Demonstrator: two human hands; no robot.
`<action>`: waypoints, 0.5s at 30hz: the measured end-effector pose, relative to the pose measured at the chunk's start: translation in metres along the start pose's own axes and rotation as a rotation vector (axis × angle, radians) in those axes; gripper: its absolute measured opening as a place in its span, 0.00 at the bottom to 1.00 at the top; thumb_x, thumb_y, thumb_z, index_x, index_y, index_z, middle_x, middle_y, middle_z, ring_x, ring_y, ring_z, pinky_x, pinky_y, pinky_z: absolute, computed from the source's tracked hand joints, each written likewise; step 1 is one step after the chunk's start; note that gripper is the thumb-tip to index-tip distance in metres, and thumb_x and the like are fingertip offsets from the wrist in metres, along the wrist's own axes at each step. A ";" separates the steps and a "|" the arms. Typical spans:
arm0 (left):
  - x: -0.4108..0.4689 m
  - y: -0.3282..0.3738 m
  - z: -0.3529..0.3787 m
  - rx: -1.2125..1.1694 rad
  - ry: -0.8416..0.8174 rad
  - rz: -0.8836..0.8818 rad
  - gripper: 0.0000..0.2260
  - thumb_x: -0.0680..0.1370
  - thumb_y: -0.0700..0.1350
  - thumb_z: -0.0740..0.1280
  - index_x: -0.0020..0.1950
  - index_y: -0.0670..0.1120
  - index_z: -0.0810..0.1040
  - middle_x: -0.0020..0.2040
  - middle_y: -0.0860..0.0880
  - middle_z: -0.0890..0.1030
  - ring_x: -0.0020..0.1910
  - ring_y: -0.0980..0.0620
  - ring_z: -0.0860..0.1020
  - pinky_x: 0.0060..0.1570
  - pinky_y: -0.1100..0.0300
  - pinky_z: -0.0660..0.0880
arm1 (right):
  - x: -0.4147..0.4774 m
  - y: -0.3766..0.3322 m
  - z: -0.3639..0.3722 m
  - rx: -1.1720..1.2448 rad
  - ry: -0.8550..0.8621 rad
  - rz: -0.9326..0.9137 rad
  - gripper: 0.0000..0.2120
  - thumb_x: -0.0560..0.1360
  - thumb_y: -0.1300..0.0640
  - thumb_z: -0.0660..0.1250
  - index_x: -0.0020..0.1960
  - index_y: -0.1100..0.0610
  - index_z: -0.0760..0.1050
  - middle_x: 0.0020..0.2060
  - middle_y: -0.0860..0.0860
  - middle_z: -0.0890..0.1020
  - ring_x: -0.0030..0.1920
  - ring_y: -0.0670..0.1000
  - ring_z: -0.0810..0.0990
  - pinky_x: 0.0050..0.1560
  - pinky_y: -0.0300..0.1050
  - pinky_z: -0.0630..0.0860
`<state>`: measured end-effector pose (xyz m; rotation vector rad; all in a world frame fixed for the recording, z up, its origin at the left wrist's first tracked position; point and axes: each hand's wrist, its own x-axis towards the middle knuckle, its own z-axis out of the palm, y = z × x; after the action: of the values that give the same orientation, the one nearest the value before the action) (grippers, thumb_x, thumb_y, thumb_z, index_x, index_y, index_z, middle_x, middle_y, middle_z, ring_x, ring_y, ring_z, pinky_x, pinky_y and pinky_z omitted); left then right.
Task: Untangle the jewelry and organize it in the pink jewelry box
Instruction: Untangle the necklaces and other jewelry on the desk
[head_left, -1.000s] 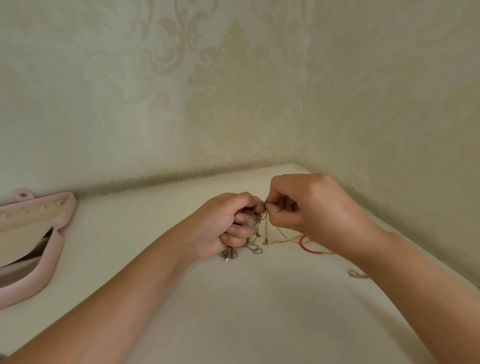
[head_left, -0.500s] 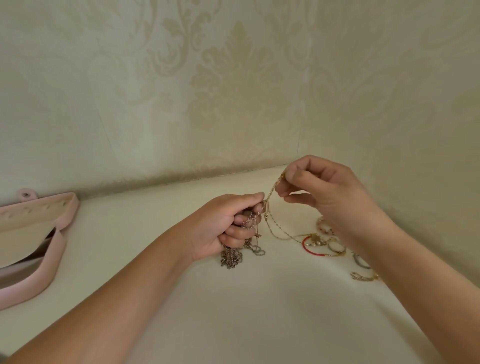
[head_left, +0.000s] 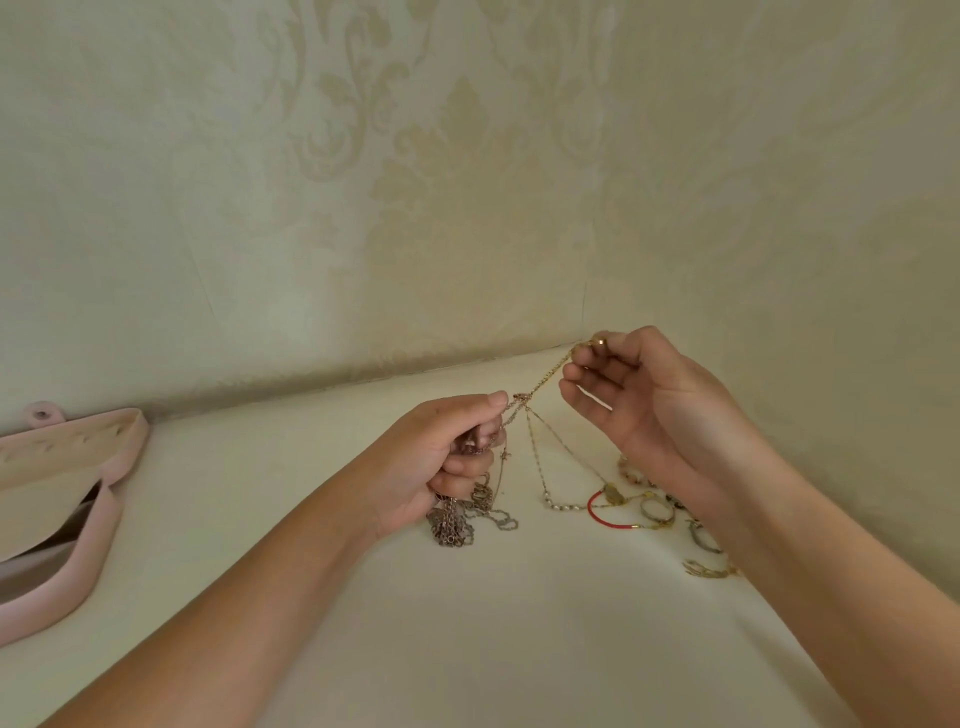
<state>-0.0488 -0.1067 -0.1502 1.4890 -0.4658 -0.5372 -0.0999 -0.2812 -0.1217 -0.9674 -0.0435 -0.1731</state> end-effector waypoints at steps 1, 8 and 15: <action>0.000 0.000 0.000 0.019 0.012 0.012 0.13 0.71 0.51 0.64 0.32 0.47 0.64 0.30 0.54 0.64 0.24 0.58 0.57 0.20 0.69 0.53 | 0.001 0.001 0.000 0.043 -0.006 0.014 0.08 0.76 0.64 0.57 0.39 0.60 0.71 0.31 0.53 0.78 0.34 0.49 0.79 0.41 0.42 0.80; 0.008 -0.012 -0.009 0.216 0.245 0.009 0.18 0.78 0.48 0.64 0.29 0.49 0.65 0.36 0.47 0.54 0.34 0.50 0.53 0.24 0.66 0.56 | 0.005 -0.016 -0.012 0.216 0.020 -0.030 0.06 0.76 0.62 0.57 0.41 0.59 0.70 0.33 0.52 0.78 0.35 0.49 0.79 0.41 0.41 0.80; 0.013 -0.014 -0.020 0.078 0.367 -0.013 0.14 0.80 0.47 0.63 0.35 0.46 0.71 0.26 0.54 0.64 0.21 0.59 0.57 0.19 0.68 0.53 | 0.010 -0.022 -0.023 0.147 0.082 -0.109 0.06 0.76 0.63 0.59 0.40 0.59 0.71 0.33 0.52 0.78 0.36 0.49 0.79 0.43 0.43 0.80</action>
<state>-0.0266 -0.0986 -0.1656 1.6241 -0.1909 -0.2486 -0.0944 -0.3131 -0.1158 -0.8114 -0.0329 -0.3060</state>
